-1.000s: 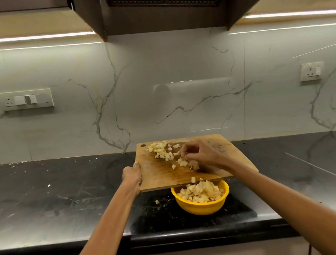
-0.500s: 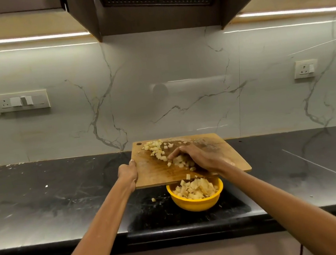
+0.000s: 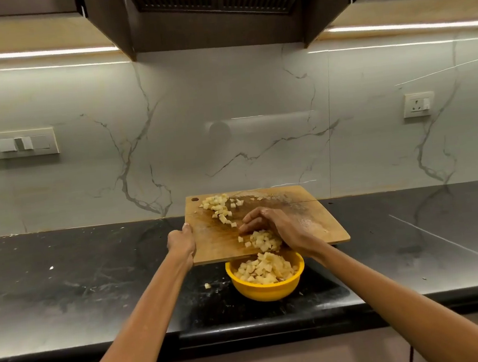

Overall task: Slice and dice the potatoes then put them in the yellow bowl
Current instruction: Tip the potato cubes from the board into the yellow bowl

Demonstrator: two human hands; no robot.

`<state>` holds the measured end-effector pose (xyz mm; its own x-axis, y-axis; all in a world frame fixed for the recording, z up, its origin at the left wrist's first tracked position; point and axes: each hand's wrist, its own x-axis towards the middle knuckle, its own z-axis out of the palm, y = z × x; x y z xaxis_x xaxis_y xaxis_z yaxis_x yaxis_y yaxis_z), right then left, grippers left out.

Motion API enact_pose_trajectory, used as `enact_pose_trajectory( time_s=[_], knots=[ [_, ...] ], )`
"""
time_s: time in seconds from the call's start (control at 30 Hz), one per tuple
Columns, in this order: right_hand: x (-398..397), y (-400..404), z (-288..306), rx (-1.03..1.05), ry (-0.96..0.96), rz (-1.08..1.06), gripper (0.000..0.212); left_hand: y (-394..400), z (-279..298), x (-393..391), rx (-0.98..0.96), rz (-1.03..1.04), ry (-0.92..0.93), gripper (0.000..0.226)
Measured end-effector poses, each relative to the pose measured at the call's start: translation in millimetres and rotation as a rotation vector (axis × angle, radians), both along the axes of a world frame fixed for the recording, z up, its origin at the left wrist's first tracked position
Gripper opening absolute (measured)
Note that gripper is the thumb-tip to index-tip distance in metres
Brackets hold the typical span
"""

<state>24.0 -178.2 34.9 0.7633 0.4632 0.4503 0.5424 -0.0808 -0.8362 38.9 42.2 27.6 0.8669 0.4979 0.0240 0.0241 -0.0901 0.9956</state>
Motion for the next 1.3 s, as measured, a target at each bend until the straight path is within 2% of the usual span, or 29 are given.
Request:
enact_pose_trajectory(
  time_s=[0.13,0.27,0.43,0.6,0.7,0.77,0.87,1.0,1.2,1.3],
  knots=[
    [-9.6,1.7,-10.7,0.035,0.018,0.096,0.046,-1.1,0.3,0.6,-0.002,0.012,0.003,0.041],
    [-8.5,-0.2,-1.2,0.185,0.101,0.111,0.046,-1.0,0.6,-0.6,0.008,0.009,0.0,0.04],
    [-13.6,2.4,-8.1,0.015,0.019,0.111,0.044,0.1,0.0,-1.5,0.017,0.006,-0.005,0.039],
    [-17.9,6.6,6.4,0.005,0.025,0.145,0.044,-0.9,-1.1,-2.6,0.016,0.0,0.009,0.04],
    [-23.3,15.9,3.7,-0.151,-0.073,0.091,0.048,-0.4,-1.3,-1.9,0.028,0.013,0.011,0.041],
    [-26.1,16.8,7.9,-0.156,-0.118,0.049,0.048,1.1,-0.8,-0.6,0.032,0.004,0.014,0.042],
    [-6.4,25.2,31.3,-0.202,-0.281,-0.138,0.034,1.6,-0.1,-0.2,0.03,-0.004,0.016,0.04],
    [36.9,63.6,48.9,-0.456,-0.429,-0.303,0.028,1.9,0.0,-0.6,0.015,-0.024,0.02,0.039],
    [80.2,103.3,51.8,-0.714,-0.511,-0.332,0.038,5.9,-0.7,3.8,0.01,-0.042,-0.006,0.038],
    [93.6,111.6,50.9,-0.76,-0.509,-0.29,0.032,7.9,-2.4,8.2,0.013,-0.043,-0.023,0.039]
  ],
)
